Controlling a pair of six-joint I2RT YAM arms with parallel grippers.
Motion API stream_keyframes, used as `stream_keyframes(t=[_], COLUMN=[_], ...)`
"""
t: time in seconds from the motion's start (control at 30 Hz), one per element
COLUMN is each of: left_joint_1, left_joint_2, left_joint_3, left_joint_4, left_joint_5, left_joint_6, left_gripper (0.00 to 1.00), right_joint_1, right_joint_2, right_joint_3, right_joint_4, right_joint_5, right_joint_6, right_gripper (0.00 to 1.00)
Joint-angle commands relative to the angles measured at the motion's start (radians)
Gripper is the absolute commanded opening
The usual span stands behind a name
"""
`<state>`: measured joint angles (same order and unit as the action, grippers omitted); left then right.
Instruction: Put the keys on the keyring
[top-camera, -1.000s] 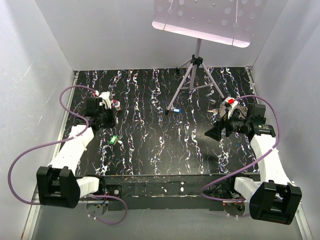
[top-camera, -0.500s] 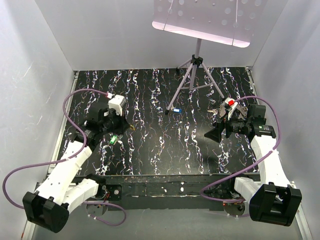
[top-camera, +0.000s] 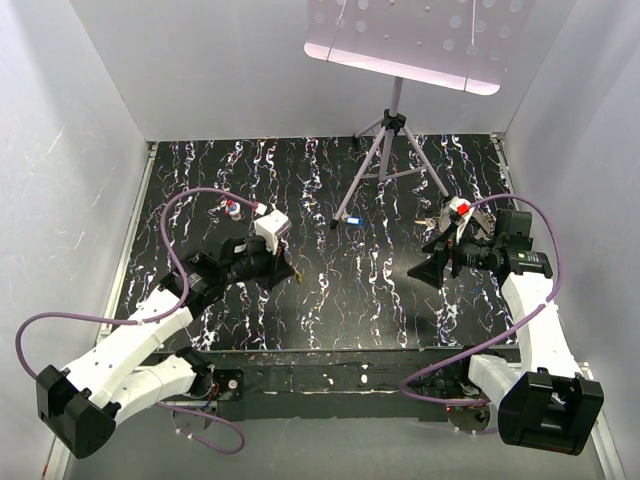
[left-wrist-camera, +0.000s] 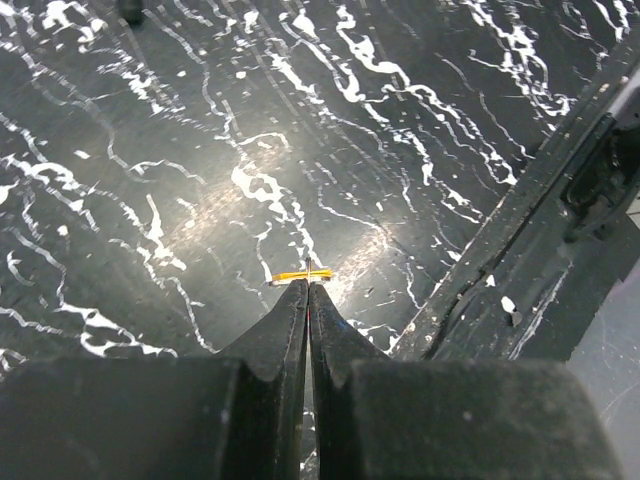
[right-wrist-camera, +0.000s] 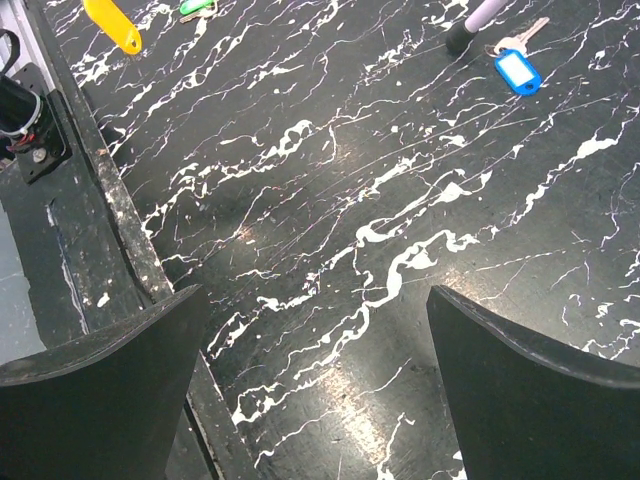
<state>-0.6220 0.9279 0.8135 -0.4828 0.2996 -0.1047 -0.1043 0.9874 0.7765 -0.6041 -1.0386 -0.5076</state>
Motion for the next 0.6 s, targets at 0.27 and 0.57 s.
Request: stream_keyframes(t=[0.27,0.57], left_joint_1=[-0.169,-0.238], left_joint_2=[0.006,-0.003], left_joint_3=[-0.077,-0.142], left_joint_4=[0.240,0.371], left_joint_5=[-0.001,0.030], left_joint_6=[0.034,0.063], left_gripper=[0.00,0.00], right_joint_1=[0.012,0.037], right_joint_2=[-0.020,0.028], right_joint_3=[-0.005,0.058], right_joint_4=[-0.075,-0.428], right_joint_5=[-0.115,-0.158], right_joint_6=[-0.167,-0.682], right_gripper=[1.00,1.00])
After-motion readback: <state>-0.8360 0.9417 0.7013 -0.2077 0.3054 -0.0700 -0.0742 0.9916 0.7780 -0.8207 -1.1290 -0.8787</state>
